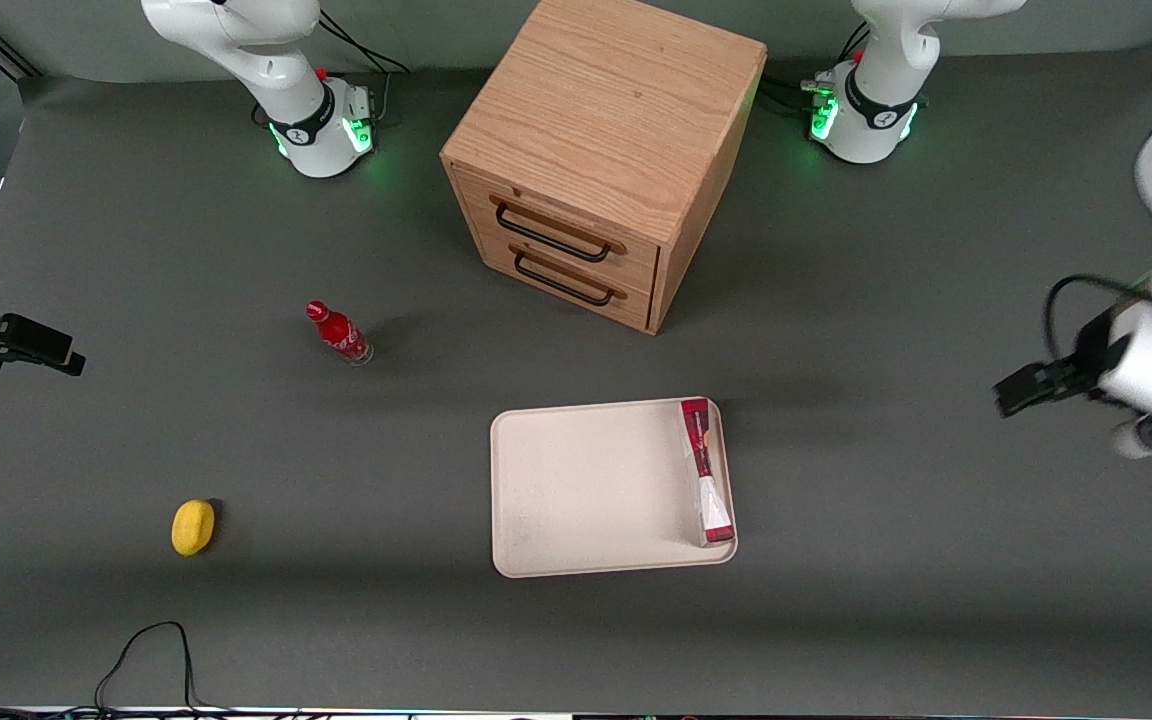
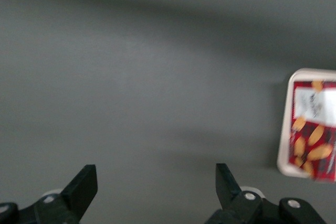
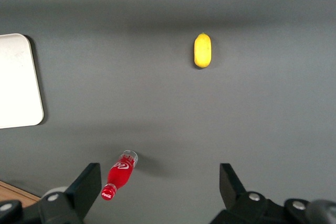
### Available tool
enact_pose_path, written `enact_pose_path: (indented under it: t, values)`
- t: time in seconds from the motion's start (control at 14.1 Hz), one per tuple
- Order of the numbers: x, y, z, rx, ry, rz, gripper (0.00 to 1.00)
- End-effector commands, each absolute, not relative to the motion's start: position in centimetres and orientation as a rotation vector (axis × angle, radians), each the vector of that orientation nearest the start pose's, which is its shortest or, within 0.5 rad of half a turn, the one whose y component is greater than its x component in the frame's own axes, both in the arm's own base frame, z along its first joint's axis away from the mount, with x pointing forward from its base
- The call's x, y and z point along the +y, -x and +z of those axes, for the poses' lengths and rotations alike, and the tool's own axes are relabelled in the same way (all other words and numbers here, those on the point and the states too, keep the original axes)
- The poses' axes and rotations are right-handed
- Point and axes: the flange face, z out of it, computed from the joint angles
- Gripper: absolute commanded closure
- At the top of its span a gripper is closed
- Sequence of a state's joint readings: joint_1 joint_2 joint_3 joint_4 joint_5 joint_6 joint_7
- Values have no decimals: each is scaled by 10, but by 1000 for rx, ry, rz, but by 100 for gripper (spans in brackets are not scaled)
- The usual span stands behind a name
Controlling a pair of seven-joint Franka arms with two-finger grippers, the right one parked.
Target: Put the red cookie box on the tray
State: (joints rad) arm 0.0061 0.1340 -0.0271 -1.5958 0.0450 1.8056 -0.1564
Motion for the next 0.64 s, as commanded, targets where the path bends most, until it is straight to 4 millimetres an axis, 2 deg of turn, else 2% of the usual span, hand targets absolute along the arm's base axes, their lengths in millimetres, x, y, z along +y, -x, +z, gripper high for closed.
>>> enact_pose_path:
  t: [0.0, 0.21, 0.28, 0.42, 0.57]
  values:
    - [5, -550, 587, -41, 3110, -129, 0]
    - [1, -501, 617, 47, 3114, -128, 0]
    - [-2, -491, 624, 82, 3111, -118, 0]
    - [-5, -485, 629, 123, 3158, -101, 0]
    - [6, -486, 628, 138, 3162, -102, 0]
